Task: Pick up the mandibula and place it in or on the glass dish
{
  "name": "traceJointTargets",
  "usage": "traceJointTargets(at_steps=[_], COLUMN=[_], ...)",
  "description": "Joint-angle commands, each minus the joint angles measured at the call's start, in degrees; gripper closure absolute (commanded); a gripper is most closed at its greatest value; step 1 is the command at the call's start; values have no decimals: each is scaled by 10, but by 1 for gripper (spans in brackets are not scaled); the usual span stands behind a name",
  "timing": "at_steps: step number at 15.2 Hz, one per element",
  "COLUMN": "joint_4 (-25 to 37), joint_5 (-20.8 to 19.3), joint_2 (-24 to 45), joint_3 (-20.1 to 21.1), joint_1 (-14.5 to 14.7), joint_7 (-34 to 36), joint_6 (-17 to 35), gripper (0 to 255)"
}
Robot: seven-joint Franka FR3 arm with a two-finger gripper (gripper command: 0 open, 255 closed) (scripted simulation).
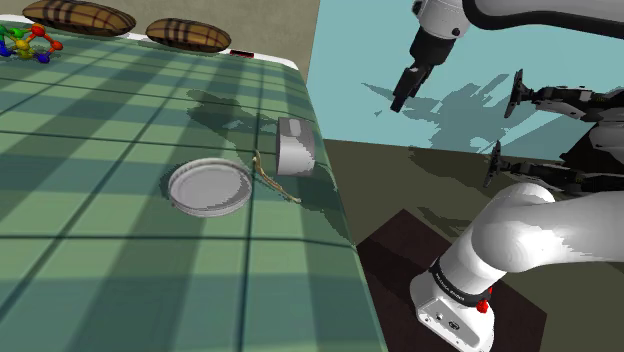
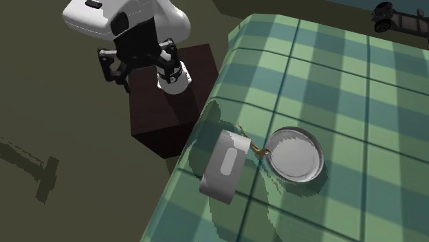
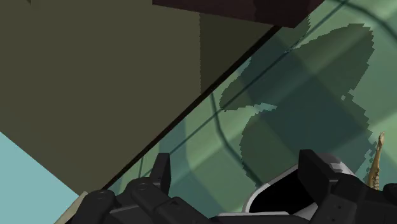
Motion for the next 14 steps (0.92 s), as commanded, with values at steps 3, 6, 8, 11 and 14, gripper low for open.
traceJointTargets(at_steps=[3,6,8,11,14], joint_4=[-20,-44,-58,-72,-79], joint_5=[13,32,45,61,74], joint_2=[8,26,43,73,111], joint_3=[16,41,58,85,112], joint_1=[8,19,27,37,46], joint_7=[21,52,73,104,135], joint_6=[28,71,101,148,196], gripper=[0,0,0,0,0])
